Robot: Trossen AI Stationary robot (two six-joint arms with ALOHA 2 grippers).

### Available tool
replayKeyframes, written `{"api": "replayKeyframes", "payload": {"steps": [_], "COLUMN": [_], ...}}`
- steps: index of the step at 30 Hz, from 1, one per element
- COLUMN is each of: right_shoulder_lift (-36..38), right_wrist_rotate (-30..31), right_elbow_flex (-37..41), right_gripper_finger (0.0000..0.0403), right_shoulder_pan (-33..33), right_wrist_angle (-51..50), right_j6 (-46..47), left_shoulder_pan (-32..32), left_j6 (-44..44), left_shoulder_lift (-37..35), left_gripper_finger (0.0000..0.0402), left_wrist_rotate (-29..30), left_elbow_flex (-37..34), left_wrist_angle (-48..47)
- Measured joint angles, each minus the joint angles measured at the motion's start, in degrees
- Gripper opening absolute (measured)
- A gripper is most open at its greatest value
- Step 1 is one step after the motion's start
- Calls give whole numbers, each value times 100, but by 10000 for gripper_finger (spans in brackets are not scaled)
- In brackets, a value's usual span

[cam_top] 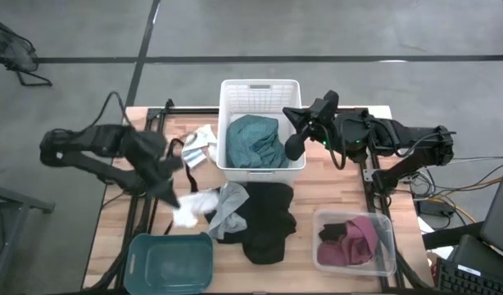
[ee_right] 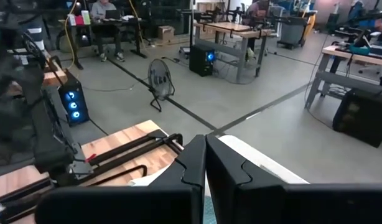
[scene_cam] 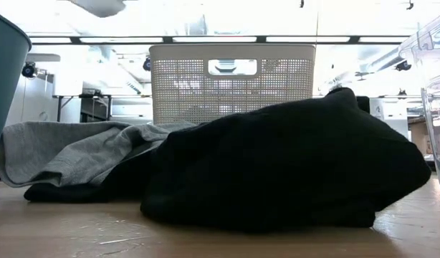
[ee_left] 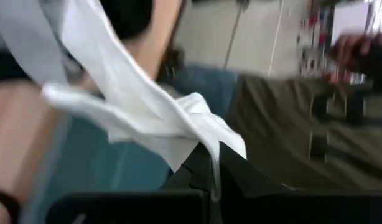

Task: Pick & Place Cloths
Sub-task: Put the white sock into the dark blue bin

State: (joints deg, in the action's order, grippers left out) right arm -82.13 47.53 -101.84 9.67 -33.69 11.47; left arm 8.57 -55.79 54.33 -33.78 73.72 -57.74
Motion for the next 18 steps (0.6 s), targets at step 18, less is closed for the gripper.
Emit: {"api": "replayKeyframes", "payload": {"steps": [18], "right_shoulder_lift": [2], "right_wrist_rotate": [-10], "right_elbow_flex": [-2], "right_gripper_finger": [8], "right_shoulder_pan": [-352], "right_wrist_angle": [11], "right_j6": [-16], "left_shoulder_pan": [2680], "left_j6": [-1256], "left_shoulder_lift": [1422], "left_gripper_finger": [23], "left_wrist_rotate": [235], "left_elbow_flex": [-281], "left_wrist_angle": [175]}}
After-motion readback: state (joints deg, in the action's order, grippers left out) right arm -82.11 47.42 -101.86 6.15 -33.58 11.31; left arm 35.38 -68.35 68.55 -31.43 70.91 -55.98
